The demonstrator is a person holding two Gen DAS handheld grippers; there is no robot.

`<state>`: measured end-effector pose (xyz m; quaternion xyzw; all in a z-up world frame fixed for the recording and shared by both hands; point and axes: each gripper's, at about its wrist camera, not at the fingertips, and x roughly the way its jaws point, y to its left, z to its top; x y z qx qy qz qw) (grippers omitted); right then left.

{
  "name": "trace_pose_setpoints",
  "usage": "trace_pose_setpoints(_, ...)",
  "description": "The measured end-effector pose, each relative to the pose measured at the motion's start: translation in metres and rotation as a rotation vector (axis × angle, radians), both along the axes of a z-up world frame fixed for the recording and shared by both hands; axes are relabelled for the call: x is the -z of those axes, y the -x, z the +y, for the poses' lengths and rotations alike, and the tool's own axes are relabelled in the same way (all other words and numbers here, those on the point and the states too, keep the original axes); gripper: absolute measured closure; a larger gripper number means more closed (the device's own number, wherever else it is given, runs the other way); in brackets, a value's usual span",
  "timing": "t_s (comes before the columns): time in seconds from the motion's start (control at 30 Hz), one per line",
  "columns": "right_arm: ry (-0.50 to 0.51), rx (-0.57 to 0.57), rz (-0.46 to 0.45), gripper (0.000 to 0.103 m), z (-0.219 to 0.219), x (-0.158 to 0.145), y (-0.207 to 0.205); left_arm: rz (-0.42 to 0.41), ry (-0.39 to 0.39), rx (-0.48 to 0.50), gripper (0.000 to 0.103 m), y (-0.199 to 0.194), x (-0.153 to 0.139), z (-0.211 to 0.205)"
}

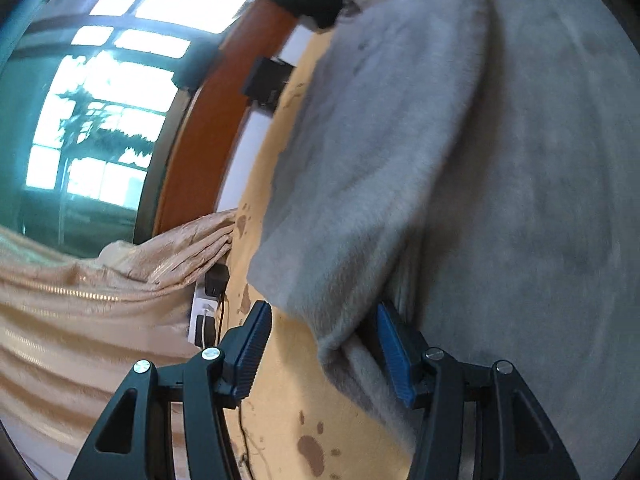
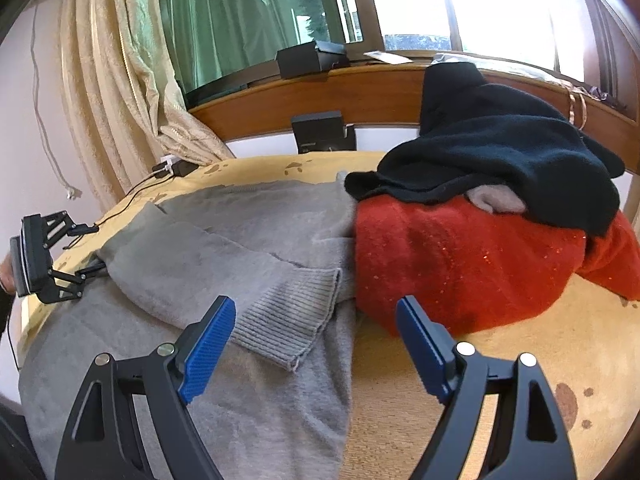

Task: Fold clothes

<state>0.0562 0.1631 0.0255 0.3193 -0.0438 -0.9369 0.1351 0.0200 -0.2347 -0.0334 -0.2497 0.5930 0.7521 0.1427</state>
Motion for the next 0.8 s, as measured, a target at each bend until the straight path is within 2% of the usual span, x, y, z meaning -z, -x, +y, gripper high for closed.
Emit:
trace_pose_setpoints(0.07, 0.001, -0.002, -0.006, 0.017, 0.0, 0.001, 0.001, 0.002, 0.046, 0.017, 0.047, 0.001, 0.004, 0.0)
trace_pose_setpoints(0.23, 0.013, 0.006, -0.008, 0.017, 0.003, 0.002, 0.001, 0.052, 0.094, 0.017, 0.047, 0.012, 0.009, 0.01)
trace_pose_setpoints(0.37, 0.001, -0.001, -0.016, 0.017, -0.002, 0.0, 0.003, 0.138, 0.077, -0.071, 0.047, 0.025, 0.009, 0.013)
trace_pose_setpoints(0.5, -0.064, -0.043, -0.027, 0.017, -0.024, -0.008, 0.014, 0.181, -0.018, -0.251, 0.047, 0.036, -0.002, -0.001)
trace_pose_setpoints(0.67, -0.159, -0.108, -0.044, 0.017, -0.058, -0.017, 0.03, 0.174, -0.162, -0.413, 0.046, 0.033, -0.009, -0.027)
trace_pose_setpoints(0.73, -0.175, -0.13, -0.053, 0.017, -0.068, -0.015, 0.035, 0.161, -0.239, -0.464, 0.046, 0.03, -0.011, -0.035)
trace_pose_setpoints(0.8, -0.168, -0.151, -0.066, 0.017, -0.075, -0.011, 0.038, 0.113, -0.363, -0.528, 0.046, 0.031, -0.017, -0.047)
